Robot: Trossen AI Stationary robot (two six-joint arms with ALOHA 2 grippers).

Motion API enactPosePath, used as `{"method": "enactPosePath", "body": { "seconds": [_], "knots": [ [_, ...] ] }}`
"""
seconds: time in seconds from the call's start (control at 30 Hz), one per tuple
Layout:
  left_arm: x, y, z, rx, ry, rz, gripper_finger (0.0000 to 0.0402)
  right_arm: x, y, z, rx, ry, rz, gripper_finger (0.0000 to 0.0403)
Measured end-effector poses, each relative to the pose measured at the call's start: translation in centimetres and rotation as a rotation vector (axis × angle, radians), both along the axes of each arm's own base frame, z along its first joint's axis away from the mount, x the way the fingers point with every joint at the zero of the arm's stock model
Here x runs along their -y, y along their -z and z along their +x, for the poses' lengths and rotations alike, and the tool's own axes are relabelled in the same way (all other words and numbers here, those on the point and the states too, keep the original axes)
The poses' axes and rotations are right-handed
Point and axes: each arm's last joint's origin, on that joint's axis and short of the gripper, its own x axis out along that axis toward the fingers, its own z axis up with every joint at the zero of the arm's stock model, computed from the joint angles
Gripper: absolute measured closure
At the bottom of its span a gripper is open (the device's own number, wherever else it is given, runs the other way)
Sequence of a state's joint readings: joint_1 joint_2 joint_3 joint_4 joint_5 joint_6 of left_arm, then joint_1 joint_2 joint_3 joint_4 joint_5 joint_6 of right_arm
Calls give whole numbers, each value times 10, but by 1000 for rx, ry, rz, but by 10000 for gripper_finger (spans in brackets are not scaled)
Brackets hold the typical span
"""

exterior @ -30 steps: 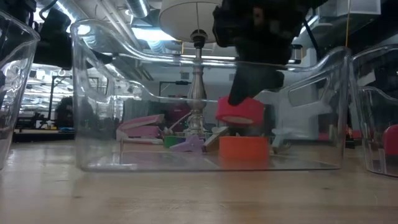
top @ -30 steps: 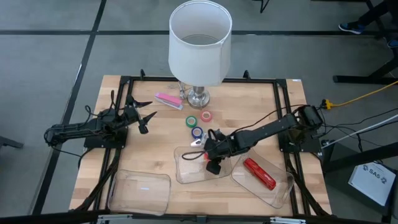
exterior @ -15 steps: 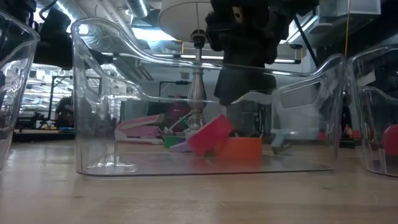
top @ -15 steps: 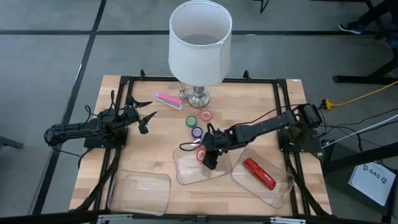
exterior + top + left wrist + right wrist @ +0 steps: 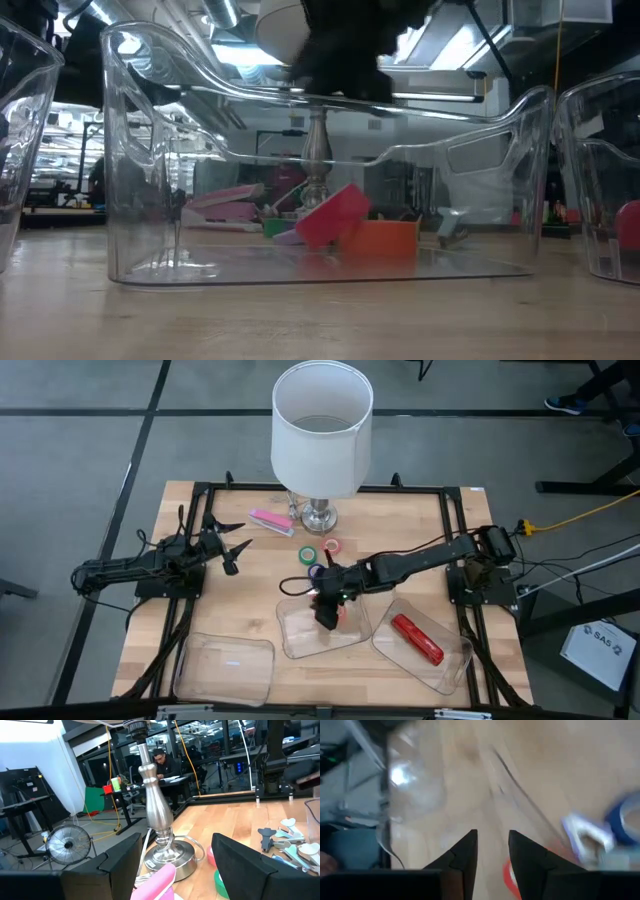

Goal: Pick and place Stapler, Stapler remover, tape
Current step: Put the pink tape into the top transparent bin

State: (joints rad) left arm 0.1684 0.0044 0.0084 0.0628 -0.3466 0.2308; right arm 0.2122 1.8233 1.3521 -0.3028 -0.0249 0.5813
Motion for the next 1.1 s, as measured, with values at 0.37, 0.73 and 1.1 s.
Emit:
{"method": "enactPosePath", "body": {
  "seconds": [0.37, 0.73, 1.1],
  "knots": [
    [0, 0, 0, 0, 0, 0, 162, 19, -25, 21, 364, -82, -280, 290],
    [0, 0, 0, 0, 0, 0, 162, 60, -20, 21, 262, 292, -367, 290],
    [0, 0, 0, 0, 0, 0, 162, 98, 11, 10, -21, 474, -301, 290]
  ]
}}
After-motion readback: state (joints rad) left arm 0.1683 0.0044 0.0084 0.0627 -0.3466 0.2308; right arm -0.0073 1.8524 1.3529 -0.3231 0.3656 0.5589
